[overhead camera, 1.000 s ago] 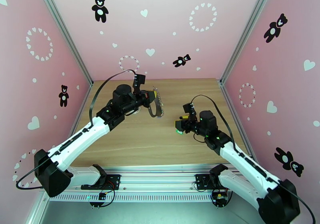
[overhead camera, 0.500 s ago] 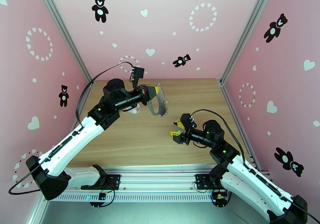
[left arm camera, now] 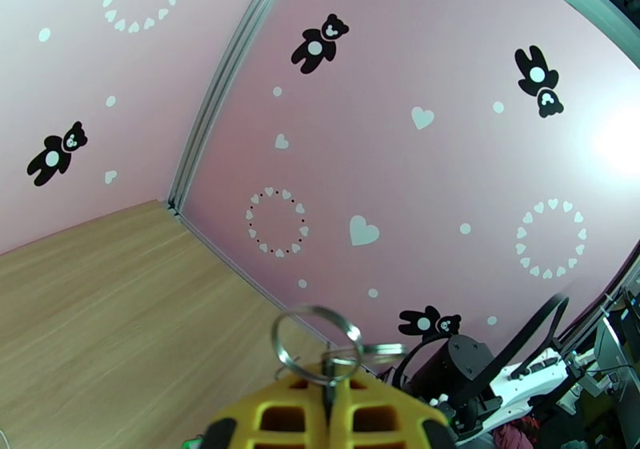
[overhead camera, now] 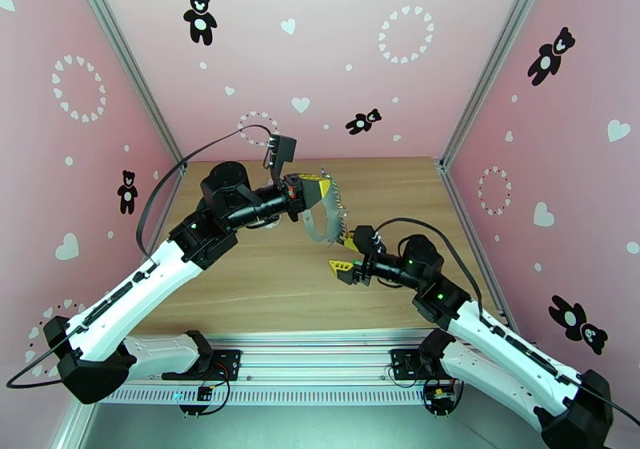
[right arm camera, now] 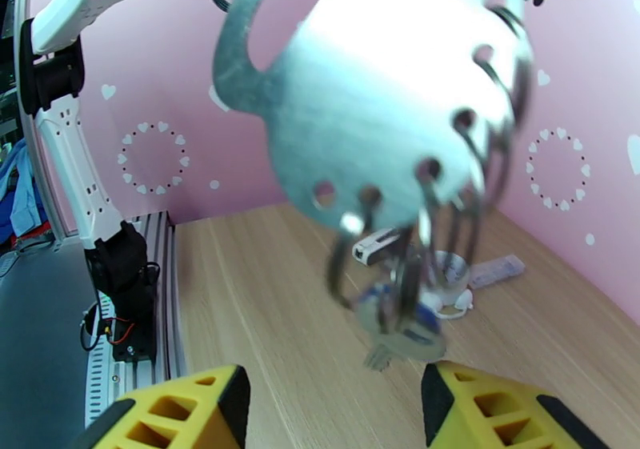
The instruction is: Remove the keys from the keyring
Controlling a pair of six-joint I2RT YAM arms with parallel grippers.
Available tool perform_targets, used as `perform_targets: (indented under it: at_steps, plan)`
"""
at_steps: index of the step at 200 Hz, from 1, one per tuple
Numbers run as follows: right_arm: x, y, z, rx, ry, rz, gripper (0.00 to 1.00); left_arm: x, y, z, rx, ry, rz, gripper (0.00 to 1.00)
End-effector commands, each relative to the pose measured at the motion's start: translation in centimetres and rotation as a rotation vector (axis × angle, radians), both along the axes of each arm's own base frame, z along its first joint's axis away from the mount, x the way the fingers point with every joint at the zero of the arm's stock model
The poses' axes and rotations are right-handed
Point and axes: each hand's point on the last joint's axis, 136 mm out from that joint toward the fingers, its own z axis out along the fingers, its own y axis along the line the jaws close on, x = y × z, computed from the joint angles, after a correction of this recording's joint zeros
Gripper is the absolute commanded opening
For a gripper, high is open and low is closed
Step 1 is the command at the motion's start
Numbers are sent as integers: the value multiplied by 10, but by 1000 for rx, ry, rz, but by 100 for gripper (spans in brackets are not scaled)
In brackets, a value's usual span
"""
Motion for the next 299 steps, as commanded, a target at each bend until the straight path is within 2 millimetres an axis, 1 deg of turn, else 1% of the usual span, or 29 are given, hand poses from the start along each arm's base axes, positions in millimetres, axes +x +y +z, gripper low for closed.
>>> perform_targets:
  at_steps: [1,23,63,71,80,88,129,143,174,193,229,246,274,290,299]
  plan:
    - [-7,4,31,59,-50,45,59,-5,10,27,-38,-76,31,0]
    - [-7,3,30,66,-42,39,58,-1,13,28,-37,-88,61,0]
    - [-7,4,20,44,9,40,51,0,14,29,-35,-94,72,0]
    - [-6,4,19,42,12,38,48,1,14,28,-34,-93,78,0]
    - [-6,4,20,42,11,37,41,1,15,29,-36,-94,81,0]
    - [-5,4,20,41,12,33,37,1,15,29,-36,-97,83,0]
    - [-1,4,18,26,19,13,36,1,16,29,-34,-99,86,0]
    - [1,4,18,29,21,4,38,1,17,29,-36,-98,87,0]
    - [4,4,20,42,23,-7,38,0,17,31,-45,-100,85,0]
    - [6,6,18,38,30,-9,38,-1,17,31,-54,-94,81,0]
    - [9,5,27,66,12,-20,34,-1,17,30,-61,-87,79,0]
    - [10,5,29,71,7,-25,29,-2,18,30,-65,-90,83,0]
    - [11,6,31,74,8,-29,26,0,19,29,-61,-87,90,0]
    - [11,5,31,68,6,-31,19,2,20,27,-52,-87,105,0]
    - [12,4,31,62,9,-40,14,4,22,25,-46,-87,125,0]
